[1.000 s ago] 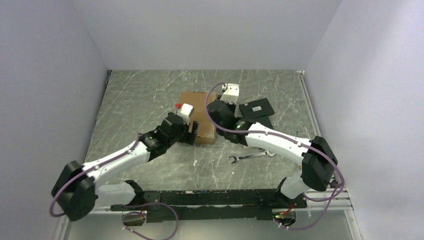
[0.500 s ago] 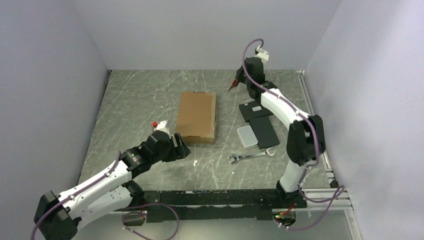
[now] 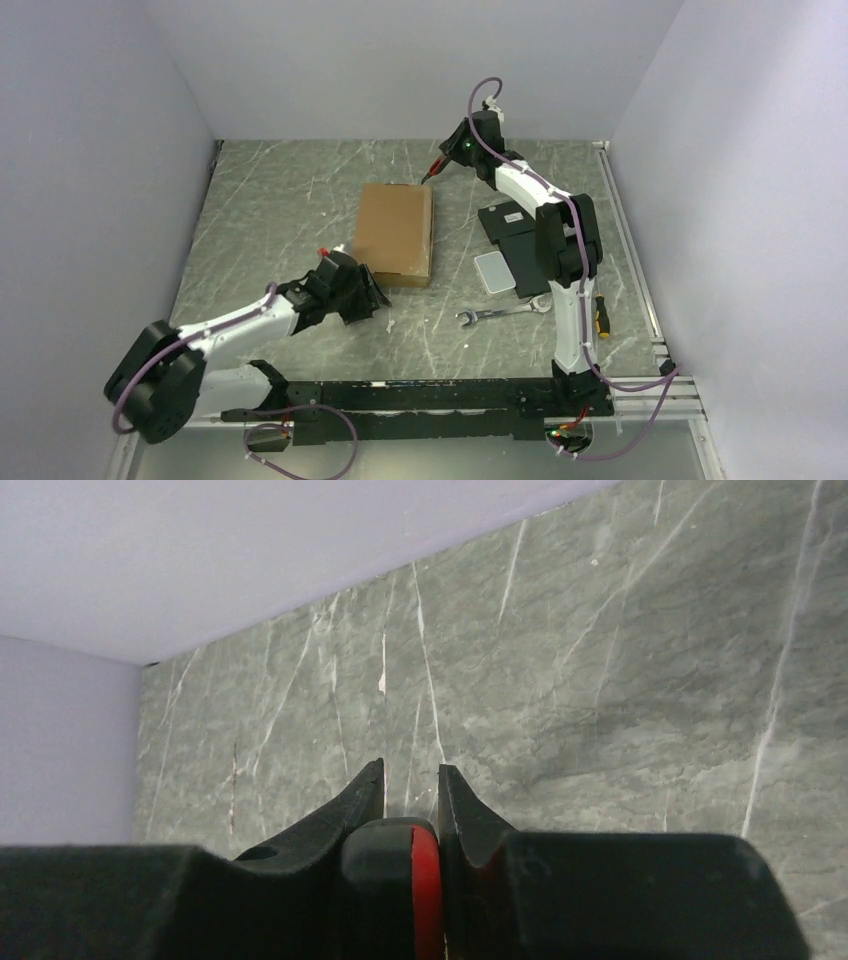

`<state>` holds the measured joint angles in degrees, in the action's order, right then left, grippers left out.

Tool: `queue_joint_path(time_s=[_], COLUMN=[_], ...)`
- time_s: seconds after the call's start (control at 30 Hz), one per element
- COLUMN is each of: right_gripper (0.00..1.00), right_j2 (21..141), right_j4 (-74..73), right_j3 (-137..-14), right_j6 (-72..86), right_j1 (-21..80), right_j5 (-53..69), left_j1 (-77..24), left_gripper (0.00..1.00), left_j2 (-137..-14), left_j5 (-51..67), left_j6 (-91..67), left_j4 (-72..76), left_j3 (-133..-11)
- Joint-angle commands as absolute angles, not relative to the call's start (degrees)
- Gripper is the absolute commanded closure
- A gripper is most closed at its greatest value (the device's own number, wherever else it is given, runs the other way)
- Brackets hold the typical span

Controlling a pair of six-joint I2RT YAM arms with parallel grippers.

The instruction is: Unpack the express box

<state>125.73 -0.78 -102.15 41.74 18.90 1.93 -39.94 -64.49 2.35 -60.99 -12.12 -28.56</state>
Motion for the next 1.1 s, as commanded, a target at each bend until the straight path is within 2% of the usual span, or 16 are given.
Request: queue_joint_path(time_s=[0.0, 0.23, 0.47, 0.9, 1.07], right_gripper=[1.00, 1.00, 1.00, 1.00, 1.00], right_j2=[125.16, 122.35, 113.02, 92.27, 81.60], right_j4=[2.17, 3.09, 7.56, 14.87, 12.36], right_j3=[-104.49, -97.66, -82.45, -51.39, -42.59], right_j6=[44.68, 44.90, 47.96, 57.83, 60.36], right_j1=[18.54, 18.52, 18.63, 23.64, 28.84], right_j5=[5.60, 6.67, 7.64, 10.38, 6.76], left_j1=[-35.52, -33.81, -28.14, -7.44, -2.47], left_gripper=[0.41, 0.42, 0.40, 0.27, 0.21], left_j2=[-71.88, -79.16, -83.22, -82.22, -82.63], left_j5=[8.95, 7.71, 4.78, 4.91, 11.05], left_j6=[-61.76, -58.89, -53.75, -40.08, -38.79], left_j4=[-4.08, -5.14, -9.48, -17.19, -17.28], left_j3=[-32.67, -38.15, -41.88, -48.73, -52.22])
